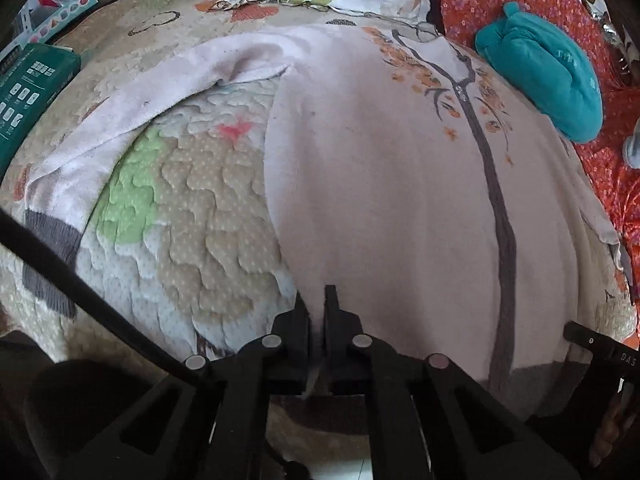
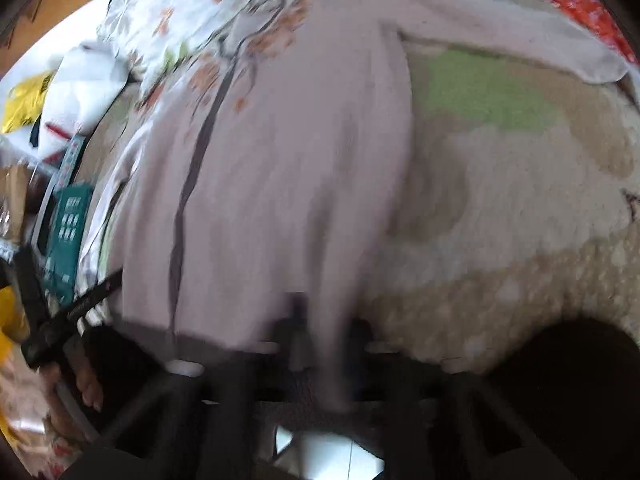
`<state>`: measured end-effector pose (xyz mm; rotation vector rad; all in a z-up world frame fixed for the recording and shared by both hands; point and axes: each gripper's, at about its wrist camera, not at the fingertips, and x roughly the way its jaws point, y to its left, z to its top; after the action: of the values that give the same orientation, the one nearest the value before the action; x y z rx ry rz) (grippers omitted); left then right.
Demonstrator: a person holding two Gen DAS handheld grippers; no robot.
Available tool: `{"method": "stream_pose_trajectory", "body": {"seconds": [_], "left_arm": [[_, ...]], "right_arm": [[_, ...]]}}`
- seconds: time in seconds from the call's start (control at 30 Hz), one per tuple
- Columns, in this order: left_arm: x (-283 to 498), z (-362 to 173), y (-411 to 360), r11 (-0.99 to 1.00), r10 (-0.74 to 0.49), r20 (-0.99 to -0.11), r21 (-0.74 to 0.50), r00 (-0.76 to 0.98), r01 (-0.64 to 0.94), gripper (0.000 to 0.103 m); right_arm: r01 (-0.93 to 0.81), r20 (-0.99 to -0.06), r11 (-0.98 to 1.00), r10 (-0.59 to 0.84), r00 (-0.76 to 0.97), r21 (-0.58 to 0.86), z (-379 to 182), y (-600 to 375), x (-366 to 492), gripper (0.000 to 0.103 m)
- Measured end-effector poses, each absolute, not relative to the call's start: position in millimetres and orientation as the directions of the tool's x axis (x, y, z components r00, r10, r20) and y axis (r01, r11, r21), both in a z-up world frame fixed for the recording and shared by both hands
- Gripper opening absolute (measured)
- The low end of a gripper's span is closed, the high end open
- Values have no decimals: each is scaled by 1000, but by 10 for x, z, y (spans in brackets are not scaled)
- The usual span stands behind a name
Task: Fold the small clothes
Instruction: 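Grasp the grey cuff of the other sleeve with the right gripper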
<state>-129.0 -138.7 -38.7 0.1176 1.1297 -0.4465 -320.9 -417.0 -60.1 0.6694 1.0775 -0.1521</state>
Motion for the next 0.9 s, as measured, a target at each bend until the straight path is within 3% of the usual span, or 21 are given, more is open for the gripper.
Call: {"method": "stream_pose_trajectory", "body": {"seconds": [0.27,0.33,0.4,0.5,0.7,0.77,0.9], "left_arm": [[-1748,-180,-1143,907,-282,-887,-122,365,404,9],[-1763,-143,-1062,906,-306,-881,-154,361,394,15],[-1805,-35,-975,897,-354,-857,-196,375,397,37],[-1857,164,-920,893,-385,-805,-200,452,404,56],[-1794,328,-1120,878,-406,-778,-187,480,440,73],[-1785,307,-1160,875,-414,-785,-203,461,440,74],[-1746,204,-1309,875,-410,-809,-218,421,433,74]], "right_arm": [[451,-869,799,170,465,398,-412,-4248,-3625,11],[450,-845,767,218,489,458,-436,-4337,-3736,13],[441,-817,751,221,532,491,-359,-4414,-3781,19],[489,-792,727,122,598,482,-170,-4743,-3888,31],[707,-785,617,-221,578,347,-23,-5636,-4071,37],[747,-778,550,-252,575,374,-57,-5929,-4175,37],[768,-749,399,-243,616,502,-248,-6404,-4318,47]]}}
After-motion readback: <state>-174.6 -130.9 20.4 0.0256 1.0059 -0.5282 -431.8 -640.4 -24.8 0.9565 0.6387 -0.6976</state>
